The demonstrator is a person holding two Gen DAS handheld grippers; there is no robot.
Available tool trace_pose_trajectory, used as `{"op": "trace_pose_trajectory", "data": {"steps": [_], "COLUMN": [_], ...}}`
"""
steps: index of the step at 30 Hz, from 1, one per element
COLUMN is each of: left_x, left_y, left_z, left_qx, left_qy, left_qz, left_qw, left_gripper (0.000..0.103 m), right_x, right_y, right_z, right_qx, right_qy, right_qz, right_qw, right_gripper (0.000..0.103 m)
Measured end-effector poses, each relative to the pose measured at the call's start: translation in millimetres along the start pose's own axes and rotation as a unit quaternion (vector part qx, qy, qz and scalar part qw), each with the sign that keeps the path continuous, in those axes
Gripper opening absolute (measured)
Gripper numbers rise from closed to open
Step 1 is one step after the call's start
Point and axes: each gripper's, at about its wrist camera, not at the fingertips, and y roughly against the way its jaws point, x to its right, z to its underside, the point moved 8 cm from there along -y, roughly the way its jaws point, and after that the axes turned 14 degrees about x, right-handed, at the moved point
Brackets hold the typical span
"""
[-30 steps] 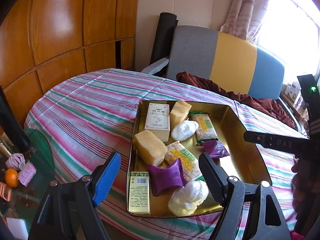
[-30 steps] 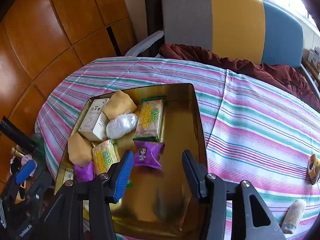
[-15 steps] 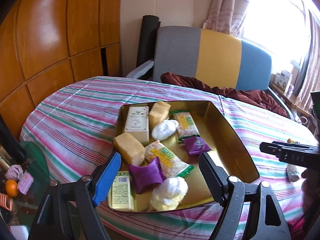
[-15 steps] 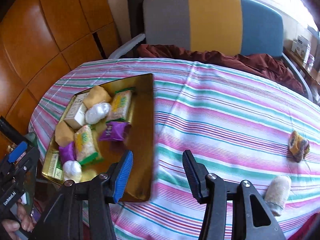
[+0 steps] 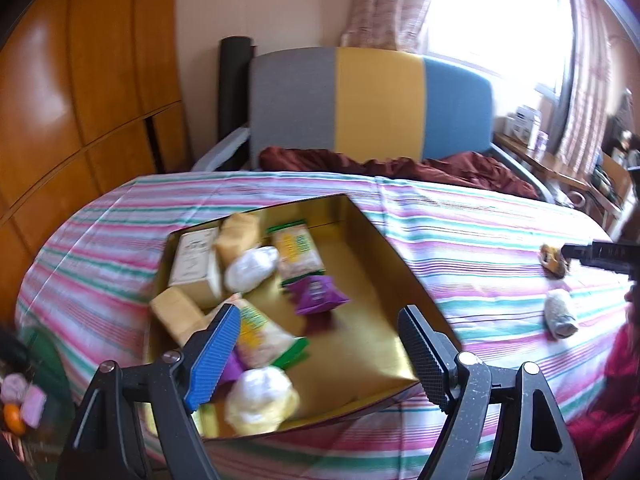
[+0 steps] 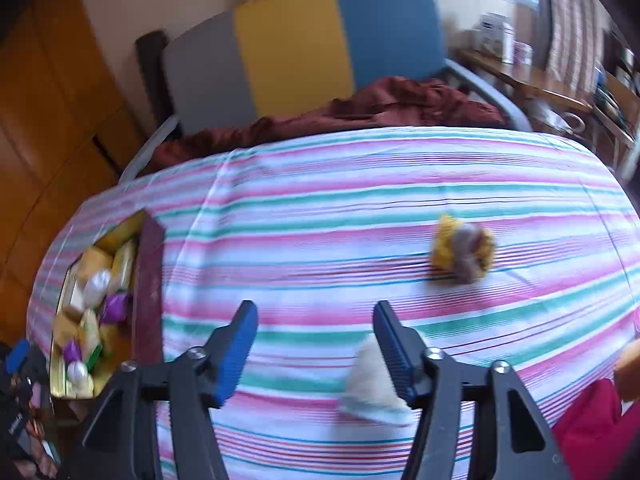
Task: Organize objects
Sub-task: 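Move both grippers back from the tray toward the sock and plush toy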
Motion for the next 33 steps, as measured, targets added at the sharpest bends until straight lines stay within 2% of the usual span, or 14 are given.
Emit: {"op": "trace_pose_trajectory", "data": {"steps": [5,10,11,12,14,19,23,27,33], "left_x": [45,102,114,129,156,222,269,307,339], "left_y": [-11,-29,-32,-36,-43,-57,-67,-77,-111], "left_z": [-4,6,9,13,19,33,34,41,56], "left_qx": [-0.006,-0.039,-0.047,-0.055,-0.07,-0.106,-0.113,-0.123,-0.131], "left_qy": [-0.03,-0.049,-0.051,-0.055,-0.063,-0.068,-0.076,-0.09,-0.121], "left_qz": [0.048,0.108,0.122,0.137,0.166,0.231,0.266,0.284,0.275], "left_qw": [0.9984,0.9921,0.9901,0.9875,0.9816,0.9649,0.9543,0.9464,0.9447], "left_gripper": [0.082,0.082,0.082,0.082,0.081,0.08,0.082,0.082,0.085], "right_x": [85,164,172,177,181,170,164,164,164], "right_y": [9,14,17,21,26,21,18,16,15], "right_z": [-19,-11,-10,-12,-14,-17,-15,-13,-13], "right_qx": [0.034,0.07,0.076,0.094,0.106,0.095,0.087,0.084,0.081], "right_qy": [-0.093,-0.212,-0.246,-0.267,-0.275,-0.261,-0.249,-0.247,-0.247], "right_qz": [0.05,0.111,0.103,0.093,0.096,0.075,0.07,0.069,0.068], "right_qw": [0.994,0.968,0.961,0.955,0.951,0.958,0.962,0.963,0.963], "right_gripper": [0.064,0.065,0.067,0.067,0.068,0.068,0.068,0.068,0.068]}}
